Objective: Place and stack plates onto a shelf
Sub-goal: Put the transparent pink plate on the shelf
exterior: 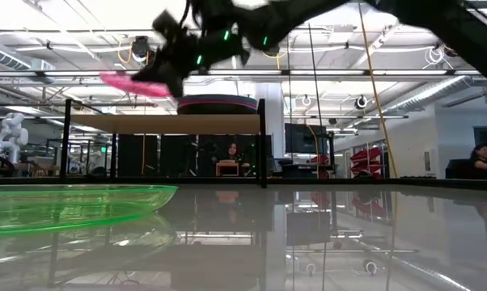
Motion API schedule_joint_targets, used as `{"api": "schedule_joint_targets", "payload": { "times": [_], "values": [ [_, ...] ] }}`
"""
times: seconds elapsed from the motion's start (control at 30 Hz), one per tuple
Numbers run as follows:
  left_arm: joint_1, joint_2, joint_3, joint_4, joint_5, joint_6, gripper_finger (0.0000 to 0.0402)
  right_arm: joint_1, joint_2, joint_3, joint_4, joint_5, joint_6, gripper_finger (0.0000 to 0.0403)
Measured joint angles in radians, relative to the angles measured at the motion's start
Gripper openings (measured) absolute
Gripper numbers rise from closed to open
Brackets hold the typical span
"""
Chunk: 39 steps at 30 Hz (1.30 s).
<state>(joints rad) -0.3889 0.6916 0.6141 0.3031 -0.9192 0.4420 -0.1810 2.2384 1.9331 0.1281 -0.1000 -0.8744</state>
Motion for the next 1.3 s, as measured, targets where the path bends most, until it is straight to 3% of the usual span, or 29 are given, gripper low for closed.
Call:
{"api": "schedule_joint_targets", "payload": {
  "times": [0.23,0.47,0.63,0.83,1.03,1.17,1.3],
  "values": [
    [-0.095,0.048,0.216,-0.403,-0.017,-0.044,0.0170,0.040,-0.220,-0.050,-0.309,0.000,0.065,0.0000],
    [-0.203,0.206,0.352,-0.614,-0.013,-0.072,0.0170,0.098,-0.502,-0.312,-0.395,-0.003,0.155,0.0000],
    [-0.216,0.364,0.360,-0.616,0.011,-0.044,0.0175,0.149,-0.669,-0.566,-0.293,0.000,0.252,0.0000],
    [-0.191,0.572,0.360,-0.545,0.026,-0.014,0.0215,0.205,-0.785,-0.769,-0.153,-0.002,0.340,0.0000],
    [-0.145,0.675,0.360,-0.403,0.011,0.087,0.0259,0.233,-0.808,-0.839,-0.110,-0.002,0.390,0.0000],
    [-0.105,0.686,0.360,-0.422,0.020,0.080,0.0266,0.250,-0.800,-0.845,-0.109,0.000,0.392,0.0000],
    [-0.072,0.686,0.360,-0.440,0.098,0.057,0.0266,0.265,-0.801,-0.845,-0.108,-0.001,0.392,0.0000]
  ]
}}
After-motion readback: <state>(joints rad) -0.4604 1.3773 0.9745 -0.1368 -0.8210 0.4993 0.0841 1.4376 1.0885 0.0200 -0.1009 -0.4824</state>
